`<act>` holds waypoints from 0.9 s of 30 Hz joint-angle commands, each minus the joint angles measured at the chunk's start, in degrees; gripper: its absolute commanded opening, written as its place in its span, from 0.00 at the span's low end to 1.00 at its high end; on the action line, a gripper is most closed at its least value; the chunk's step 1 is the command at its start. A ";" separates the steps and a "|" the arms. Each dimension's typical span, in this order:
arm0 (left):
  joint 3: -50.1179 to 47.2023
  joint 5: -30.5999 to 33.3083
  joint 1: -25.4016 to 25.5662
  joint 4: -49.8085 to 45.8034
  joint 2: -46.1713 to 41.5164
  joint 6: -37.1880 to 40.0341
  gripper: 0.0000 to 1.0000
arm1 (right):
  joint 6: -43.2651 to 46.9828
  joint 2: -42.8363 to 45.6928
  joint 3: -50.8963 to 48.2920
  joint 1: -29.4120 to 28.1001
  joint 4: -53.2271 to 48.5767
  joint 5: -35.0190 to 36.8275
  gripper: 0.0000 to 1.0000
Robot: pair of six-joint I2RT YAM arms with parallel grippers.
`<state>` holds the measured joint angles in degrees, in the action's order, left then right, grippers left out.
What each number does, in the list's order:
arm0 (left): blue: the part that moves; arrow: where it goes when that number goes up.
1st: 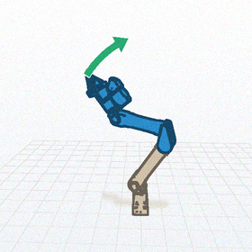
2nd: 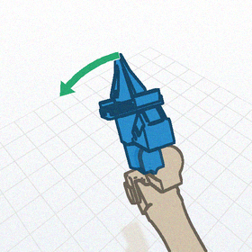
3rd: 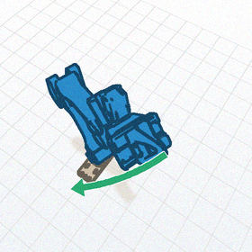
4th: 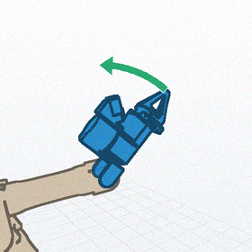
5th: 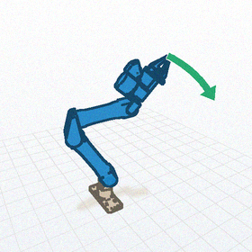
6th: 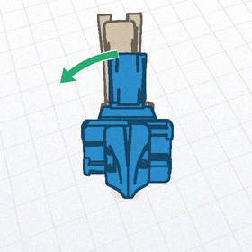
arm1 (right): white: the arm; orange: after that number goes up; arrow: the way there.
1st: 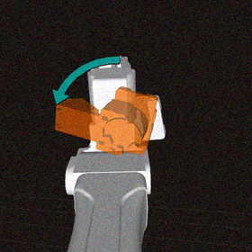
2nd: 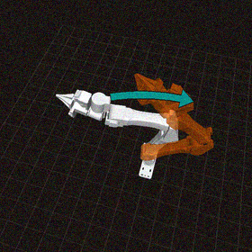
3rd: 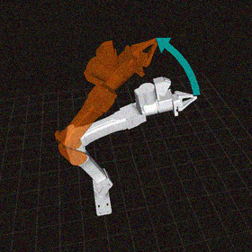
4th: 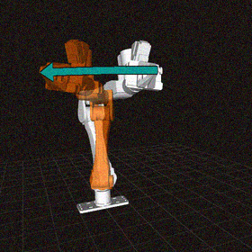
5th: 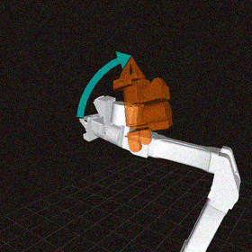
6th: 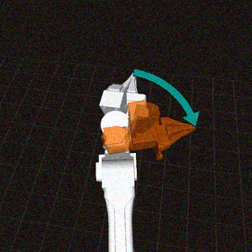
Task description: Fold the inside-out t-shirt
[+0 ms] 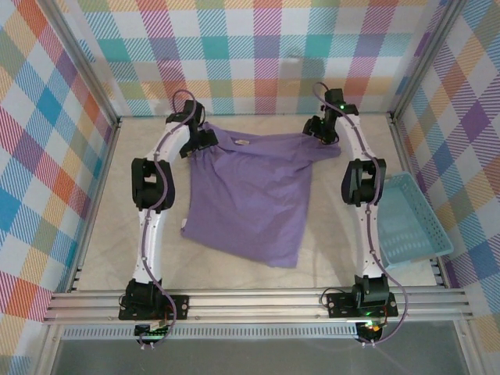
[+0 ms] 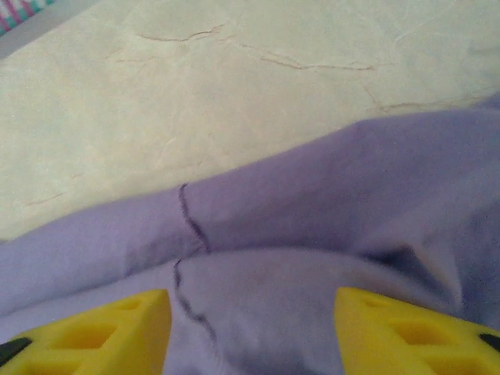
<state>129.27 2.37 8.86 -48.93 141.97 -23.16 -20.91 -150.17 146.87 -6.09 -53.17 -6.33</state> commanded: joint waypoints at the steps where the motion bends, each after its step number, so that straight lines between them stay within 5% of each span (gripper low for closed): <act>1: -9.12 4.07 0.40 -4.10 -15.54 -1.38 1.00 | 3.16 14.93 -7.99 -2.54 -2.33 -1.12 0.61; 7: -40.99 5.97 1.91 3.11 -39.34 -6.30 1.00 | 0.72 40.07 -44.13 -7.75 8.91 0.95 0.65; 13: -64.94 3.65 6.10 9.06 -54.15 -8.75 0.99 | -3.68 54.87 -70.85 -12.47 14.80 2.30 0.63; 20: -80.47 1.52 12.48 11.20 -63.02 -9.21 0.94 | -6.68 65.68 -91.71 -15.58 19.09 -1.18 0.61; 27: -87.34 1.81 13.79 15.28 -61.76 -10.72 0.84 | -11.15 66.65 -102.00 -19.37 26.29 -7.99 0.55</act>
<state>43.48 4.03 22.11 -36.80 79.55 -32.47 -28.75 -83.53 46.98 -23.97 -32.62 -9.89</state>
